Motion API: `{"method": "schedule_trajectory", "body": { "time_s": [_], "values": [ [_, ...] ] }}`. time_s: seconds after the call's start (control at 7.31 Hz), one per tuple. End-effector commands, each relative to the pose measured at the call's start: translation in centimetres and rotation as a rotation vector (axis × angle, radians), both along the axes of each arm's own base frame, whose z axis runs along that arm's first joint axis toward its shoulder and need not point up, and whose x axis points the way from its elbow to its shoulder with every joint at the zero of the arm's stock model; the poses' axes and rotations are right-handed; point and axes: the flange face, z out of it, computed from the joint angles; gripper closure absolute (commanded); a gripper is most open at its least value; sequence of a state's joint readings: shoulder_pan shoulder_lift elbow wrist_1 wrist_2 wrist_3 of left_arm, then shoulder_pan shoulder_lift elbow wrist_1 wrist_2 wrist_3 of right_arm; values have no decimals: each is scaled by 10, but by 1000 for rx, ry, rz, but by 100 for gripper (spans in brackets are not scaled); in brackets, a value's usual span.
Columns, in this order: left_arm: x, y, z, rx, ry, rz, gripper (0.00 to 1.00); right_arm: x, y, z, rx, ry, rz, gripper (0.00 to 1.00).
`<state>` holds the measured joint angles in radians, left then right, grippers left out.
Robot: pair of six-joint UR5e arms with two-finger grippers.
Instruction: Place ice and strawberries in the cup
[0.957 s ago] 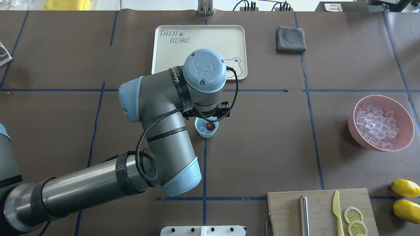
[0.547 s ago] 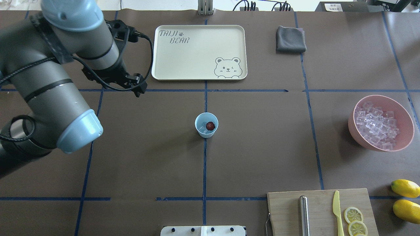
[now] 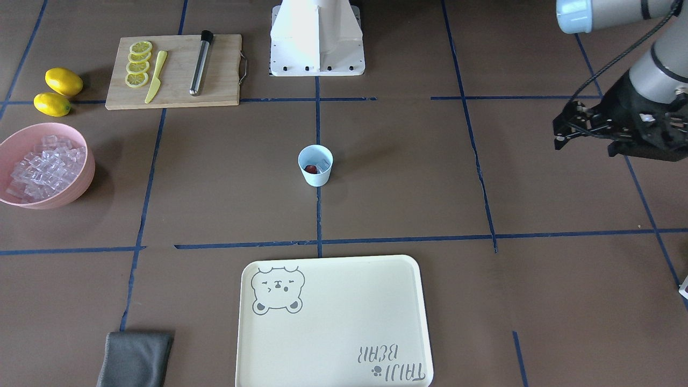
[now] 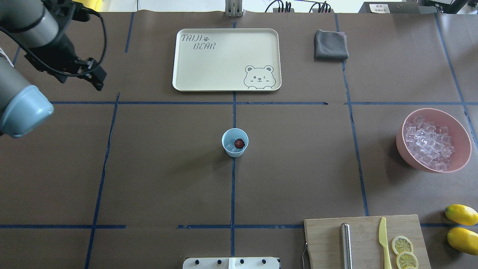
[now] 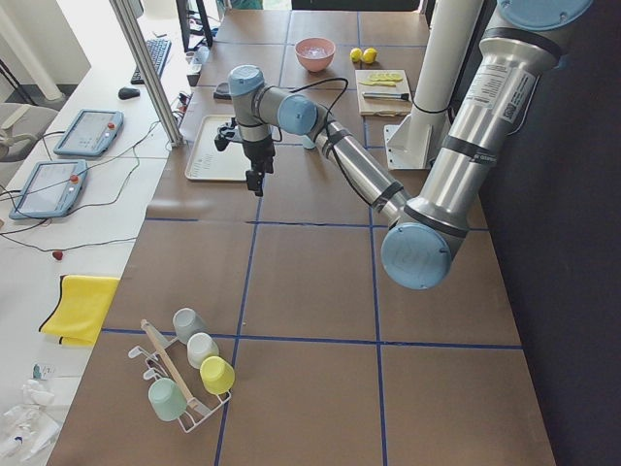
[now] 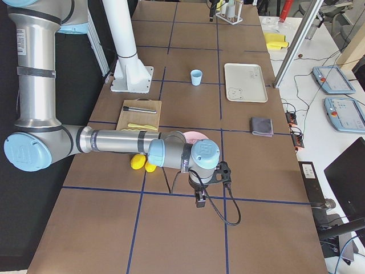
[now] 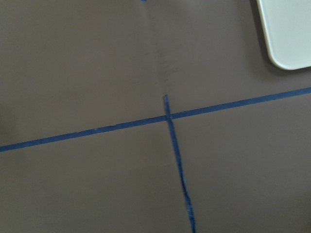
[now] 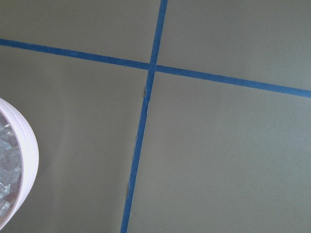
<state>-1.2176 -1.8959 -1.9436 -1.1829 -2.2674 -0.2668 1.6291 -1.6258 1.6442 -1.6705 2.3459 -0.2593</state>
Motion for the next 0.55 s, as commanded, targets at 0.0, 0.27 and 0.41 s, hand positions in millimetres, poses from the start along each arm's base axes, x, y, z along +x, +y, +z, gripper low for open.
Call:
{"method": "schedule_trajectory", "body": {
  "time_s": [0.0,0.27,0.41],
  "values": [
    [-94,25,89,-101,-4,-75,0,0,-1,-1,0,-1,1,0],
    [-137,45,141,-133,-1,-74,0,0,-3,-3,5,-1,1,0],
    [-152,54,174,-168,-5,-69,0,0,-3,-3,5,-1,1,0]
  ]
}}
